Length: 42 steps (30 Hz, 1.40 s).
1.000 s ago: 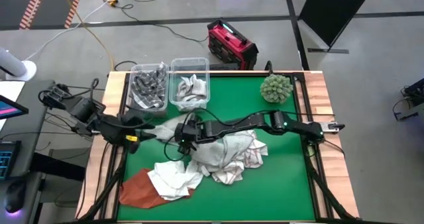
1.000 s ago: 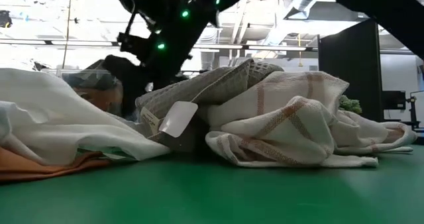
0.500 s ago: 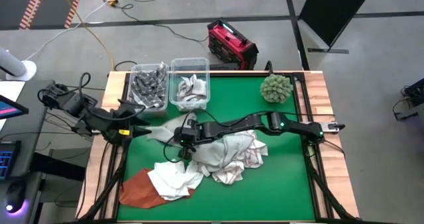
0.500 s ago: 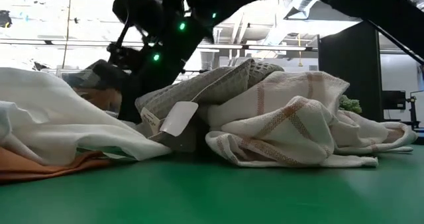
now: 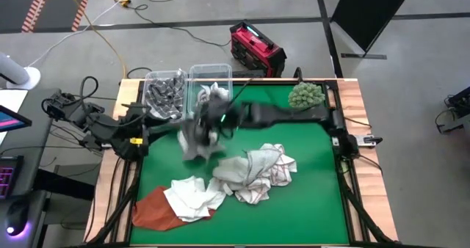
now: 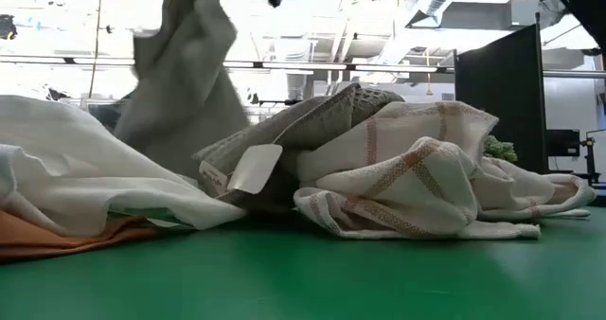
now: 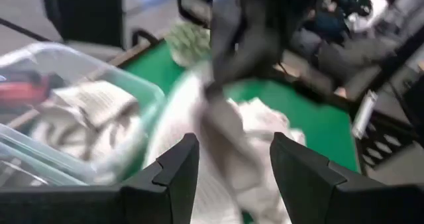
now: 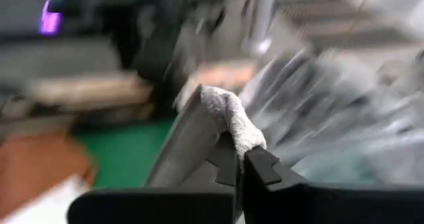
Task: Sort towels by color in basket
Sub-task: Put the light gray towel into the right transparent bin
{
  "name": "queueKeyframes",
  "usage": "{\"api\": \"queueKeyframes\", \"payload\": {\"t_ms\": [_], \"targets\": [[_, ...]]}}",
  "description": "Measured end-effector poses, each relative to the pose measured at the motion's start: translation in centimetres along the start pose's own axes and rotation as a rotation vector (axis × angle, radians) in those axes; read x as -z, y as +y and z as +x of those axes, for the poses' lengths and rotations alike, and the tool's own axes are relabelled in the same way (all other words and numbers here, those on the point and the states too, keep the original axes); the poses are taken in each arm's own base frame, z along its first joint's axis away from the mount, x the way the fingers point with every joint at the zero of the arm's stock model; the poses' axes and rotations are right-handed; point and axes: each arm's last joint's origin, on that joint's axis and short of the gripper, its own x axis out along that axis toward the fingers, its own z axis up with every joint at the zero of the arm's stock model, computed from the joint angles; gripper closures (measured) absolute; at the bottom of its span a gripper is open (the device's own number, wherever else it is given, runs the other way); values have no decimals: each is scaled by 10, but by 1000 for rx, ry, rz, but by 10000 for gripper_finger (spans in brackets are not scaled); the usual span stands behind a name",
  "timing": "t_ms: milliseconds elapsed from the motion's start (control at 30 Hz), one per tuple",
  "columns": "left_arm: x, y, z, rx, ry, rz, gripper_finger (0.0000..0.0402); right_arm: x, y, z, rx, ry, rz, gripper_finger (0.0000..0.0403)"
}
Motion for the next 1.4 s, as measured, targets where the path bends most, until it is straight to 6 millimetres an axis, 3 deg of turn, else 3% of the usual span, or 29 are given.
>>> {"api": "queueKeyframes", "payload": {"t_ms": [167, 267, 567, 800, 967, 1233, 1333, 1400], "targets": [[-2, 2, -1, -50, -49, -21, 226, -48, -45, -34, 114, -263, 13, 382], [-3, 2, -1, -59, -56, -52, 226, -59, -70, -47, 261, -305, -42, 382], [-3, 4, -1, -104, -90, -98, 226, -76, -151, -59, 524, -437, -118, 380], [-4, 4, -1, -113, -98, -114, 226, -67, -195, -60, 447, -404, -70, 378], [-4, 4, -1, -129, -111, -124, 226, -51, -192, -44, 135, -308, -9, 379], [-4, 5, -1, -133, -113, -121, 226, -7, -143, -2, -514, -31, 75, 379], [-4, 5, -1, -134, -112, -116, 226, -2, -131, 6, -612, -20, 66, 378], [-4, 5, -1, -134, -112, -115, 226, 1, -133, 12, -564, -17, 82, 378]]}}
